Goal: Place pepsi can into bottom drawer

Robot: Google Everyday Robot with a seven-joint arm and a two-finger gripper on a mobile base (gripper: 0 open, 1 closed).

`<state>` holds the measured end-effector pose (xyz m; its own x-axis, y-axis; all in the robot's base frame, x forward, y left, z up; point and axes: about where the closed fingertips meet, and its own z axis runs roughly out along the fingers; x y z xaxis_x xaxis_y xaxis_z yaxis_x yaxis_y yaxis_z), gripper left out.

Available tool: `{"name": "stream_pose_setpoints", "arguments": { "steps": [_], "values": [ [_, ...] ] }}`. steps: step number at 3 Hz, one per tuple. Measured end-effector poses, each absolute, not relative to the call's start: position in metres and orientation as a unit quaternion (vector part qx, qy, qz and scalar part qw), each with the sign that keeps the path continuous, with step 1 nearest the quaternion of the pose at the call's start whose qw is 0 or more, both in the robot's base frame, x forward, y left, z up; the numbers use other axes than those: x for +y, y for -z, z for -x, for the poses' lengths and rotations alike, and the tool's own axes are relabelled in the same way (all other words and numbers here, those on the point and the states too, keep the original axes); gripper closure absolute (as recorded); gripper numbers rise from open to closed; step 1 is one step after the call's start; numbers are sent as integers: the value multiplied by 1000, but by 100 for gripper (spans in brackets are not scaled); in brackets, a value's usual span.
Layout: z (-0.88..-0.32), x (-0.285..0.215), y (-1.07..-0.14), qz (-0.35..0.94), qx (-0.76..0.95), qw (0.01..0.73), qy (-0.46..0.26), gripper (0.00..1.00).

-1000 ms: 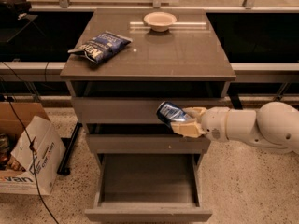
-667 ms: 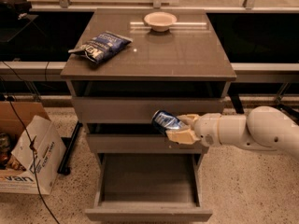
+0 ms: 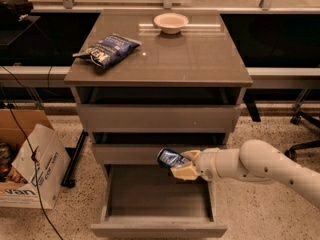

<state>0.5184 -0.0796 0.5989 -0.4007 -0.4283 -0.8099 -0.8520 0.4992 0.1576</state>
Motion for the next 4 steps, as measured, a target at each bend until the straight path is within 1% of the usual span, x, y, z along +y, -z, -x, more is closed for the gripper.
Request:
{"name": "stream_pose_setpoints", "arguments": {
  "steps": [1,2,3,4],
  "values": [
    [-521,-80,-549,395,799,346,-292,100],
    [-520,-78,-542,395,800,342,-295,100],
    [-518,-71,-528,402,800,330,-299,100],
    [-517,-54,-482,393,808,312,-308,100]
  ]
}}
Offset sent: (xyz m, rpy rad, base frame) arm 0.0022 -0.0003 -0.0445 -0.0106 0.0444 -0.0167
